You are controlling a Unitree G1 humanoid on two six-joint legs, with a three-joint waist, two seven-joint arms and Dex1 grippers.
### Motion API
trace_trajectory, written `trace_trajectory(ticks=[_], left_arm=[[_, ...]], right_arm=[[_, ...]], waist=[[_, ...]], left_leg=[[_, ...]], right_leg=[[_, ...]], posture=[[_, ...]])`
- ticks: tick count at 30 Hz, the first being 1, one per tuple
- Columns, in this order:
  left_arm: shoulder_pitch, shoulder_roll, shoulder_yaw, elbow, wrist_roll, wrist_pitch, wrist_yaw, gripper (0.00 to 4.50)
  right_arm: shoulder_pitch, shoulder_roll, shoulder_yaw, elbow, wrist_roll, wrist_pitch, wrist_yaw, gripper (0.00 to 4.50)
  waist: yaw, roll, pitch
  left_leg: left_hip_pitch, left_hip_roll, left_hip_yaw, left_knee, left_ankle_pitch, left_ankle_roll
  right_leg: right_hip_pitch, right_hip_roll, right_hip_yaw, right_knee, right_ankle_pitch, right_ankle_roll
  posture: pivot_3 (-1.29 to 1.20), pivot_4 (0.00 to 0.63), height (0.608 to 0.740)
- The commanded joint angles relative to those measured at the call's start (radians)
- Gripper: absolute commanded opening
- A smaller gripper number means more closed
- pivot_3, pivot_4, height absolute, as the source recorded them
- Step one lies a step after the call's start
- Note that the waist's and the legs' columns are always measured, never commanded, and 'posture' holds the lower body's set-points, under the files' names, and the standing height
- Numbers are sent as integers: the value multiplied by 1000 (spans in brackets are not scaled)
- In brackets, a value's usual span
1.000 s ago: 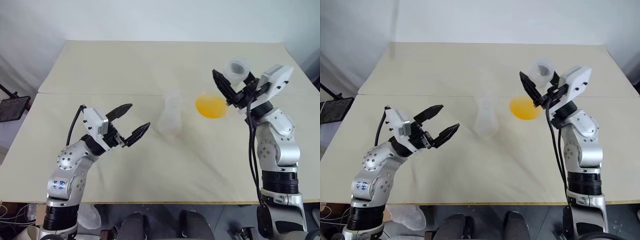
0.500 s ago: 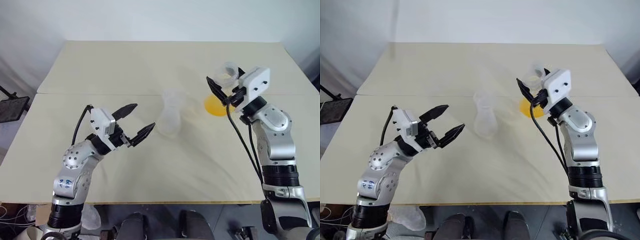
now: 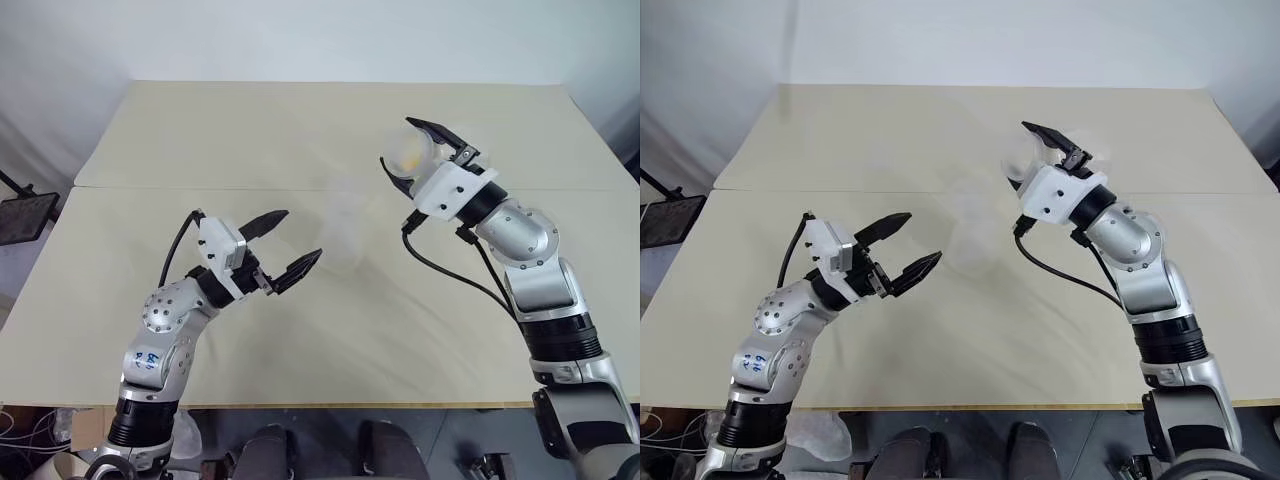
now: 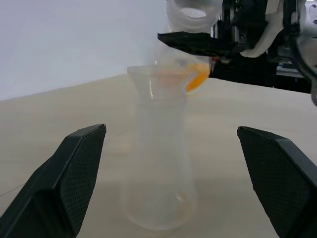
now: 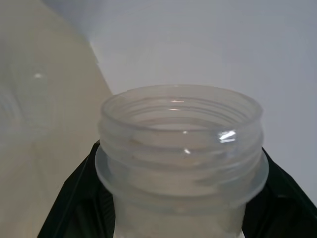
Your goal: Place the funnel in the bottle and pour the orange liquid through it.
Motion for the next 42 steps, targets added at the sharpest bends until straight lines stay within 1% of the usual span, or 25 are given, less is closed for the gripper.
trace_trajectory(ticks=[1, 6, 22, 31, 34, 42], left_arm=[[-15, 0, 5, -10, 0, -21, -8, 4500], [-20, -9, -1, -3, -2, -26, -10, 4500], [-40, -39, -19, 30, 14, -43, -6, 4500], [-35, -48, -15, 21, 17, -42, 14, 4500], [-36, -52, -17, 21, 19, -44, 18, 4500], [-46, -59, -18, 28, 18, -46, 20, 4500]], right_arm=[[-48, -28, 0, 33, -83, -80, -74, 2532], [-84, -20, 18, 90, -140, -112, -110, 2532], [-185, -26, 116, 186, -335, -250, -230, 2532], [-225, -39, 138, 243, -384, -298, -282, 2532], [-233, -52, 145, 243, -434, -303, -321, 2532], [-260, -56, 152, 270, -473, -315, -362, 2532]], waist=[[-1, 0, 0], [-2, 0, 0], [-5, 0, 0], [-17, 0, 0], [-23, 0, 0], [-24, 0, 0]], left_leg=[[0, 0, 0, 0, 0, 0], [0, 0, 0, 0, 0, 0], [0, 1, -1, 0, 0, 0], [-1, 1, -1, 0, 0, 0], [-1, 2, -2, 0, 0, 0], [-1, 3, -2, -1, 0, 0]], right_leg=[[0, 0, 0, 0, 0, 0], [0, 0, 0, 0, 0, 0], [0, 0, -1, 0, 0, 0], [0, 0, -1, 0, 0, 0], [0, 0, -1, 0, 0, 0], [0, 0, -1, 0, 0, 0]], posture=[[0, 150, 740], [0, 150, 740], [0, 150, 740], [0, 150, 740], [0, 150, 740], [0, 150, 740]])
